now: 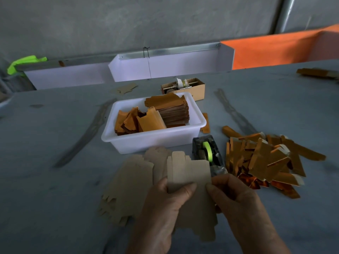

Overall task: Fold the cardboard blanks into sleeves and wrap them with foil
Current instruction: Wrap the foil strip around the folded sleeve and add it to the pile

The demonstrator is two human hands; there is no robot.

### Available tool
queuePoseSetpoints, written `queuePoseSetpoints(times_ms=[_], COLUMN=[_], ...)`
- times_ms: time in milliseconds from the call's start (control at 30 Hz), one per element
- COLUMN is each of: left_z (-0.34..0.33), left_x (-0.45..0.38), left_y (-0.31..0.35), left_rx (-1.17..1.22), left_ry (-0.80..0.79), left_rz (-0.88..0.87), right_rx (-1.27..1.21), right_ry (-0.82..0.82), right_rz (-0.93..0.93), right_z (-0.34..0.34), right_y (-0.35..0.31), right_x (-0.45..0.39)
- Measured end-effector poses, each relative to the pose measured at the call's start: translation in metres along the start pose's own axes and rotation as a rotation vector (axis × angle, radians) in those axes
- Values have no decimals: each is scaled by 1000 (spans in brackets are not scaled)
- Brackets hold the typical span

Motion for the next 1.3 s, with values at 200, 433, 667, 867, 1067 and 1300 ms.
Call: queuePoseSetpoints(times_ms=[200, 433, 667, 867, 1067, 1300], left_z=[-2, 2, -10, -8, -10, -16], left_x=[3, 6, 9, 5, 7, 10], left_y=[0, 6, 5, 6, 2, 10], left_rx=[-53, -216, -192, -203, -250, -429], left_ry=[4, 122, 7, -76, -126, -91], left_rz=[23, -44, -6, -36, 3, -124], right_rx=[-45, 124, 102, 215, 109, -207], right_ry=[-24, 48, -35, -69, -35, -135], right_rz=[-9, 93, 208, 218, 24, -162], right_z=[1, 4, -15, -13, -3, -9], right_y=[2, -9, -24, -16, 2, 9], right_x=[0, 5, 15, 9, 2, -2])
Point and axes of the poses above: each hand's wrist, its own x-axis away from the middle knuckle, its own z-axis out of the back of the hand, y = z × x, the point moved 8 cm from there along -x, towards the middle knuckle, and after that the axes turned 3 degrees about z, right-handed, at the moved point
